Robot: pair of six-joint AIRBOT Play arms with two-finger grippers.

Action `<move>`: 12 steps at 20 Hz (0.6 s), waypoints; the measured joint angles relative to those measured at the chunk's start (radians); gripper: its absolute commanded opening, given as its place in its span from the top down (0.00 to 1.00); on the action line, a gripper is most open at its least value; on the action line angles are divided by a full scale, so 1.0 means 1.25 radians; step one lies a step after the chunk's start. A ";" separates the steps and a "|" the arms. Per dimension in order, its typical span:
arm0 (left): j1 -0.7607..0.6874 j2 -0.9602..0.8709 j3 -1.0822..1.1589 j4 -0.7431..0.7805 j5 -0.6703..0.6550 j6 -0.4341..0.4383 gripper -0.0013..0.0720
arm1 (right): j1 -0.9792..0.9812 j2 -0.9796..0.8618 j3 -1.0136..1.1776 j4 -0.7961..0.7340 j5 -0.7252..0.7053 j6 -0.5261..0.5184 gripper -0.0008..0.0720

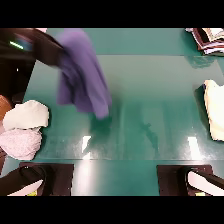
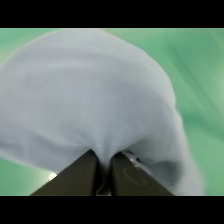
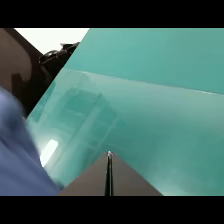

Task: Fold the shirts.

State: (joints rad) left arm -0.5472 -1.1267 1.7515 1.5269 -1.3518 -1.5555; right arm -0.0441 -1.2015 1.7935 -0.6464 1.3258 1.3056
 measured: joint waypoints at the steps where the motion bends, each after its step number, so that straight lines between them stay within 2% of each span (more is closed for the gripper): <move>1: -0.038 -0.025 -0.034 -0.026 -0.002 -0.002 0.95 | 0.000 0.000 0.002 0.000 0.009 0.000 0.97; 2: -0.070 -0.049 -0.068 -0.051 0.001 -0.003 0.76 | 0.000 0.000 0.003 0.000 0.019 0.000 0.97; 3: -0.101 -0.077 -0.106 -0.076 0.010 -0.003 0.32 | 0.000 0.000 0.003 0.000 0.027 0.000 0.97; 4: -0.124 -0.101 -0.139 -0.097 0.027 -0.004 0.13 | 0.000 0.000 0.004 0.000 0.038 0.000 0.97; 8: -0.153 -0.179 -0.224 -0.114 0.083 0.003 0.13 | 0.000 0.000 0.005 0.000 0.070 0.000 0.97; 12: -0.057 -0.200 -0.233 -0.077 0.088 0.016 0.13 | 0.000 0.000 0.005 0.000 0.087 0.000 0.97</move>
State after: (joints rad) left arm -0.6186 -1.3766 1.4597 1.4307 -1.2423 -1.5352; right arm -0.0444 -1.2018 1.7992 -0.6468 1.4342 1.3060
